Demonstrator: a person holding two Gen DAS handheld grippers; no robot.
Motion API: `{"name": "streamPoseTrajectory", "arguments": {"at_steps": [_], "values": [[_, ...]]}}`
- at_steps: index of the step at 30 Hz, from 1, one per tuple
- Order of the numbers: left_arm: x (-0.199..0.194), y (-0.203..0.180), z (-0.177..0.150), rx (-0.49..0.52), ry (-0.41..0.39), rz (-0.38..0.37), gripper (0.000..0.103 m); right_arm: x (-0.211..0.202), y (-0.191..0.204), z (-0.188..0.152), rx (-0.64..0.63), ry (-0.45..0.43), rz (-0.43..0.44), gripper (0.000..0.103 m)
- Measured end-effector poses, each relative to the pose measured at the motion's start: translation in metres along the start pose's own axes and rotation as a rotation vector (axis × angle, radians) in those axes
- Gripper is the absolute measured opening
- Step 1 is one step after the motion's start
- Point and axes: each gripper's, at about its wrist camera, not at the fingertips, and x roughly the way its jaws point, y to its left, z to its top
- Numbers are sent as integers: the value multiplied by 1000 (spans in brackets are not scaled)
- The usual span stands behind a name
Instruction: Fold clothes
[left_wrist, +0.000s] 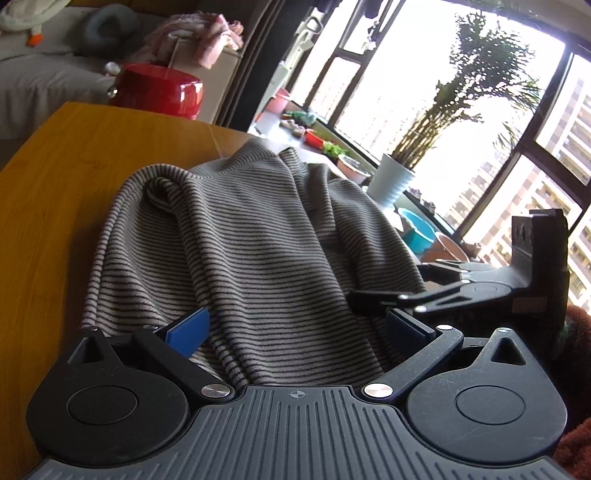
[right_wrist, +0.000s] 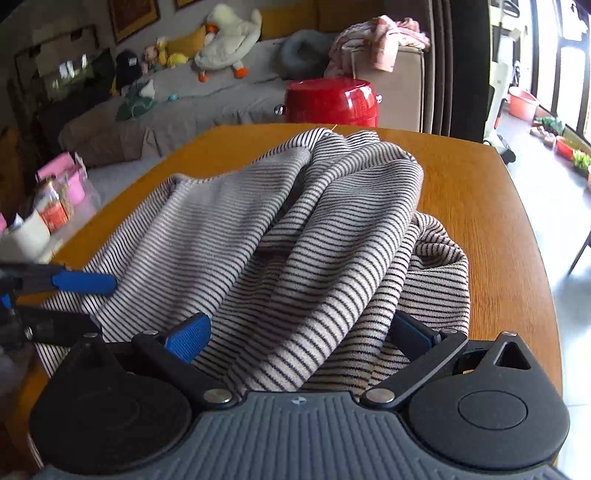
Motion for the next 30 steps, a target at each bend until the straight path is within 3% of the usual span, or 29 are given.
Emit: {"name": "streamPoseTrajectory", "arguments": {"at_steps": [3,6,9,11,16,21,22,25,28,30], "values": [[-8,3,0,8,-31,76,103,-15,2,5,69,-4,28,103],[-13,3,-2,34,-50,121,103,-48,3,11,152,-132,64,102],[-10,1,-4,45,-28,109,103,-64,15,18,119,-195,104,80],[-9,1,-6,47,-18,107,103,-61,20,23,117,-163,126,50],[-12,5,-8,34,-29,87,103,-23,23,22,157,-29,109,48],[-13,7,-10,39,-36,76,103,-8,27,37,190,-18,159,49],[-13,7,-10,41,-36,75,103,-5,28,40,196,-16,169,46],[-15,7,-10,48,-40,74,103,5,31,50,216,-9,199,13],[-22,2,-5,89,-82,98,103,11,34,60,227,-14,226,9],[-30,-8,1,183,-162,157,103,-2,40,77,184,-89,244,7]]}}
